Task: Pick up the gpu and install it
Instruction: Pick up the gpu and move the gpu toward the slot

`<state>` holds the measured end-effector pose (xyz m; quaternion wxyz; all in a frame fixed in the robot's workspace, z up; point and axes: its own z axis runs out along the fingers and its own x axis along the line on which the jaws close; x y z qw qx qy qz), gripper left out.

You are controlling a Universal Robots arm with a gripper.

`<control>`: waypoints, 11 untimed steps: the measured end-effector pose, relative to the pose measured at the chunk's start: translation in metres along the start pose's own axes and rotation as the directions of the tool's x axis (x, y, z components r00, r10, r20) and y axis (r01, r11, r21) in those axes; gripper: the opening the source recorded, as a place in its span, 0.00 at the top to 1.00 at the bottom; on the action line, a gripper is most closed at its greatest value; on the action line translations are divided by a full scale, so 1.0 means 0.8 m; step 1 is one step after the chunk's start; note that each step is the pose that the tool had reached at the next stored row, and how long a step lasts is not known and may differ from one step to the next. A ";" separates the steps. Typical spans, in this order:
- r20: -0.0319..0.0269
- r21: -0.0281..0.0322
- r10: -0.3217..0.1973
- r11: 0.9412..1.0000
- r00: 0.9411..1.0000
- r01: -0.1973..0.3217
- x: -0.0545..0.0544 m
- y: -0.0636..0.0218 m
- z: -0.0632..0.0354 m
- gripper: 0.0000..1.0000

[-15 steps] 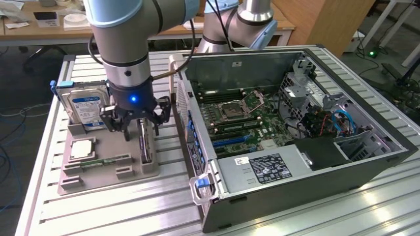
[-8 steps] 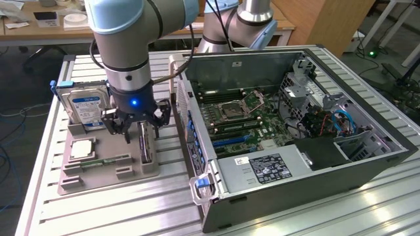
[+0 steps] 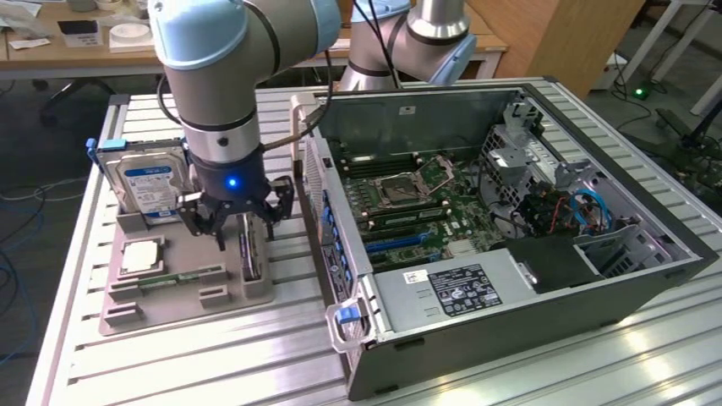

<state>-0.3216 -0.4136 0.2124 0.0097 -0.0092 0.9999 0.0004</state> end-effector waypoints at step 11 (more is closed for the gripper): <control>0.000 0.001 0.000 1.000 1.000 0.000 0.000 0.000 0.009 0.36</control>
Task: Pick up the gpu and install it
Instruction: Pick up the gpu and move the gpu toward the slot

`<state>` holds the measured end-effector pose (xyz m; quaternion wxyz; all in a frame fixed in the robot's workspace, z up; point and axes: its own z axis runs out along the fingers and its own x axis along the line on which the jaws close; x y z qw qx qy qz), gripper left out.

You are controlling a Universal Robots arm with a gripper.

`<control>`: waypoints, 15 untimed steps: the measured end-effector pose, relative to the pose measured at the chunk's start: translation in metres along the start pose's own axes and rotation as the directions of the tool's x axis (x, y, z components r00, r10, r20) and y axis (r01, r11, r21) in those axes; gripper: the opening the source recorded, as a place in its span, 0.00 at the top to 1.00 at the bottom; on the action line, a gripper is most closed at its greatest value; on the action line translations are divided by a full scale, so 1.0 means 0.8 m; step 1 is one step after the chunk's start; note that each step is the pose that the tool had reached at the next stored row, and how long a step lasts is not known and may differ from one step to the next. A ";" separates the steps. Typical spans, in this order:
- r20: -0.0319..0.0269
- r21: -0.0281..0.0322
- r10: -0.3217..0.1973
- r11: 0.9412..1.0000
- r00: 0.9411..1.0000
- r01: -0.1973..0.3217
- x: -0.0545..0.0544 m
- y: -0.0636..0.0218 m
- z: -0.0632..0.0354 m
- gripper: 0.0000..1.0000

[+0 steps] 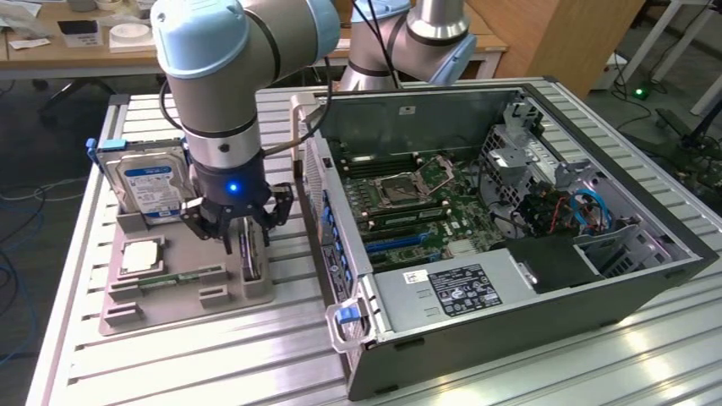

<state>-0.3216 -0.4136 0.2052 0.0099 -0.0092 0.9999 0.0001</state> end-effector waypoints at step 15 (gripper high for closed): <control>0.000 0.000 0.000 1.000 1.000 0.000 0.000 0.000 0.000 0.65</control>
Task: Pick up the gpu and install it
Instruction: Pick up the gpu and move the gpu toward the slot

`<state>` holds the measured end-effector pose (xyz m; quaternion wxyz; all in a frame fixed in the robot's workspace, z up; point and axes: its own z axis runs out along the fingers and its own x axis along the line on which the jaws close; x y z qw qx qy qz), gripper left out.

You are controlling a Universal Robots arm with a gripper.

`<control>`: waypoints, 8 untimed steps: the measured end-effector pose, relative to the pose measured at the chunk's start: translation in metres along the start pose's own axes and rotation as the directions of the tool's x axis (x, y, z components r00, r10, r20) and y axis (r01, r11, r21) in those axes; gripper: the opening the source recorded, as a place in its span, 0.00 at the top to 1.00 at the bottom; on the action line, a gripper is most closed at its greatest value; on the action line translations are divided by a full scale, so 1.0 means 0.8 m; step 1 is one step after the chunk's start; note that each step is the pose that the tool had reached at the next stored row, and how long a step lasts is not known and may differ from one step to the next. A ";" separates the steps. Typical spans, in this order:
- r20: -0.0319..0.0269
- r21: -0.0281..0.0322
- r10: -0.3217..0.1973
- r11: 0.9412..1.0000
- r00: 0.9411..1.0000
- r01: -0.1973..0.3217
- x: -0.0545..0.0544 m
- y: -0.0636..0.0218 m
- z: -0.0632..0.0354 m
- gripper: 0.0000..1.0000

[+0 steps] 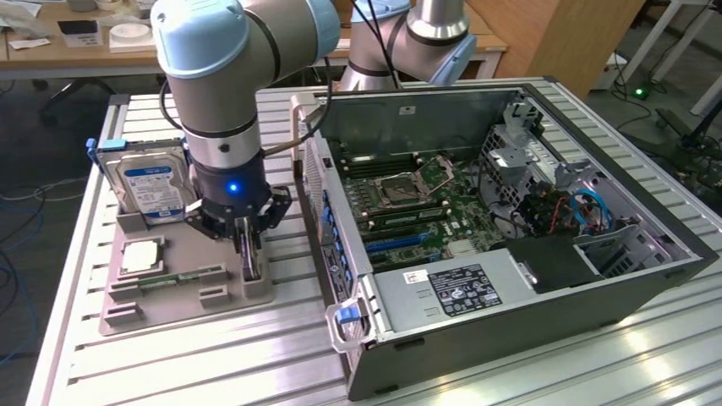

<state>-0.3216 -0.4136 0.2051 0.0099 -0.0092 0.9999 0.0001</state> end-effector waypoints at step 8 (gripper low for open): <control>0.000 0.000 0.000 1.000 1.000 0.000 -0.004 0.000 0.000 0.65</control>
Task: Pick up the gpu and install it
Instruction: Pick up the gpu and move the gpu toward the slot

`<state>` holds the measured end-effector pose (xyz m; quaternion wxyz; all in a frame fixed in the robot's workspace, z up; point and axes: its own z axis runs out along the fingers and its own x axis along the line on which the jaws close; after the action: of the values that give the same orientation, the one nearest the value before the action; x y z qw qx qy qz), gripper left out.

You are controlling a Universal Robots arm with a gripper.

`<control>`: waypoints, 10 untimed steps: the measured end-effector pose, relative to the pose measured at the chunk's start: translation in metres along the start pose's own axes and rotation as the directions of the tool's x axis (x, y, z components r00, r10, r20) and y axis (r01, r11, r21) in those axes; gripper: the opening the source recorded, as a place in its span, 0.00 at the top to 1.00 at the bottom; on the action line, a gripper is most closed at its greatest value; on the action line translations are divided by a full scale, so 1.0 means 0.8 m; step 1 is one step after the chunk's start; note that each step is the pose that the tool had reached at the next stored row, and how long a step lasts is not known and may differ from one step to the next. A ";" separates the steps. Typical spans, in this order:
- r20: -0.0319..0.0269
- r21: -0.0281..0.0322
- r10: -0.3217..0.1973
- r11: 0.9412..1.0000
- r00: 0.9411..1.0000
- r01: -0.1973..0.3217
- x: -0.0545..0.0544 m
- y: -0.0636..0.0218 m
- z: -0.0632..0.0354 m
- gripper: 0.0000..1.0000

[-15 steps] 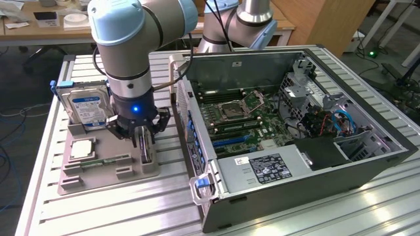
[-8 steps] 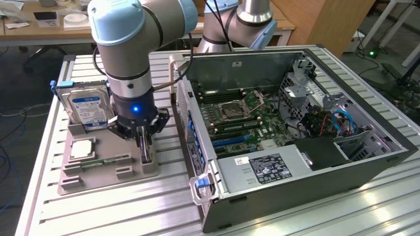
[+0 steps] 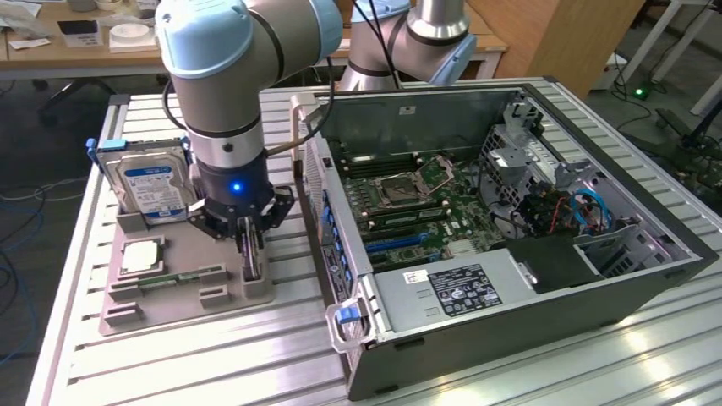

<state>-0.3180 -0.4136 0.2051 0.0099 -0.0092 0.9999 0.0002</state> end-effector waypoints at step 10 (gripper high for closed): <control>0.000 0.000 0.000 1.000 1.000 0.000 0.000 0.000 0.000 0.72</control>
<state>-0.3180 -0.4136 0.2051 0.0100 -0.0092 0.9999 0.0002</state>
